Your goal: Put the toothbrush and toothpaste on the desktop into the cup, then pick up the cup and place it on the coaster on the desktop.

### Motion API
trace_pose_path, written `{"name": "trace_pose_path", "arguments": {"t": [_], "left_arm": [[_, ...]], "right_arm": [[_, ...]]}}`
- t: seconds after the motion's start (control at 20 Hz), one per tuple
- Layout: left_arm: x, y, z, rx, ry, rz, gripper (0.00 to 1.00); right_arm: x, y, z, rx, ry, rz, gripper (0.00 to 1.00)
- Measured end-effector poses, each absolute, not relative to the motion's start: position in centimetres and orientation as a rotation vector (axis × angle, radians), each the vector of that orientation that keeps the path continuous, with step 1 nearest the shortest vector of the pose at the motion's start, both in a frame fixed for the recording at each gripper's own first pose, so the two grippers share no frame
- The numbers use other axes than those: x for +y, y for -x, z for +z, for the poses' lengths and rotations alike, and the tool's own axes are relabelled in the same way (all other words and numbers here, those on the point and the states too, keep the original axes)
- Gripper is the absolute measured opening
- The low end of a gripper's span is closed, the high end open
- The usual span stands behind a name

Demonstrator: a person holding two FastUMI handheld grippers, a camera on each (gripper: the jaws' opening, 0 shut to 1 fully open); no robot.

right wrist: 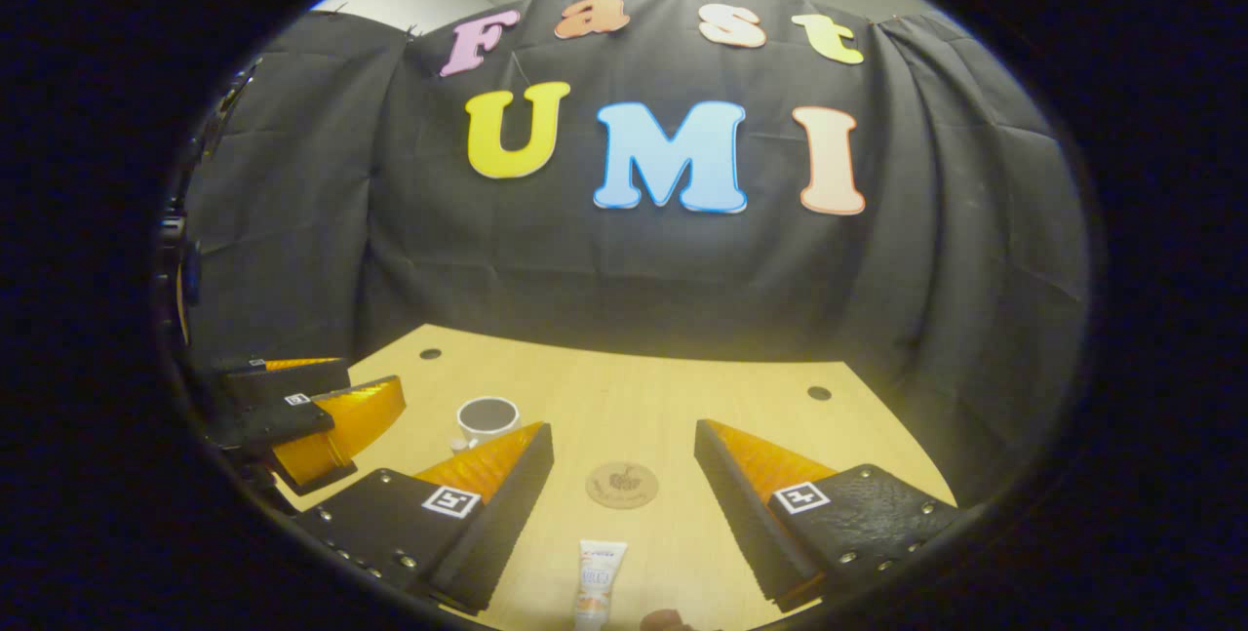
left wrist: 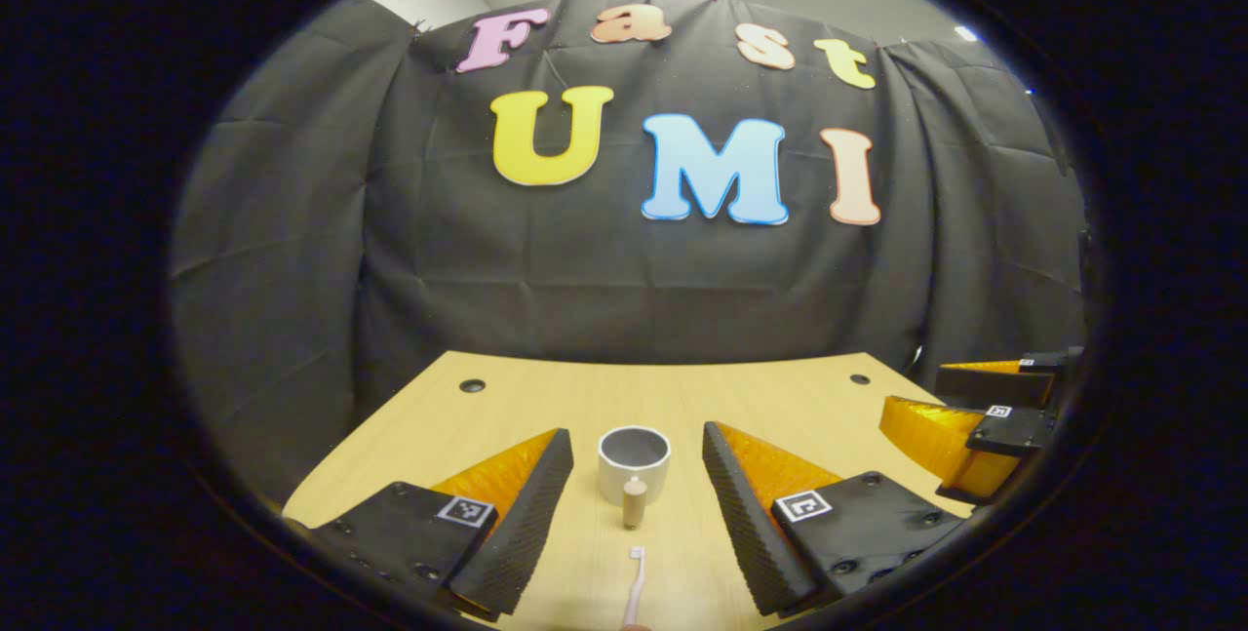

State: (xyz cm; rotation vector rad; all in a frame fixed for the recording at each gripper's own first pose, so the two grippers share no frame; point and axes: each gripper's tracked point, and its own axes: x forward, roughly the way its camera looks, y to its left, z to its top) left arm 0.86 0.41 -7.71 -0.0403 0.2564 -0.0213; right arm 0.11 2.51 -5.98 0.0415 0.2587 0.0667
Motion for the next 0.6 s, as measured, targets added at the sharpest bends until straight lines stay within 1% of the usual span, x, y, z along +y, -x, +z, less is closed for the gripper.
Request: {"name": "trace_pose_path", "arguments": {"t": [0.25,0.45,0.6], "left_arm": [[0.2,-1.4,-13.5,0.447,0.038,-0.033,0.89],[0.0,-1.3,-18.8,0.651,0.065,-0.041,0.89],[0.1,-0.6,-22.6,0.808,0.071,-0.044,0.89]], "right_arm": [[3.0,-0.4,-11.6,0.479,-0.053,0.073,0.94],[3.8,0.0,-15.6,0.654,-0.059,0.100,0.94],[4.2,0.5,-18.0,0.746,-0.041,0.118,0.94]]}}
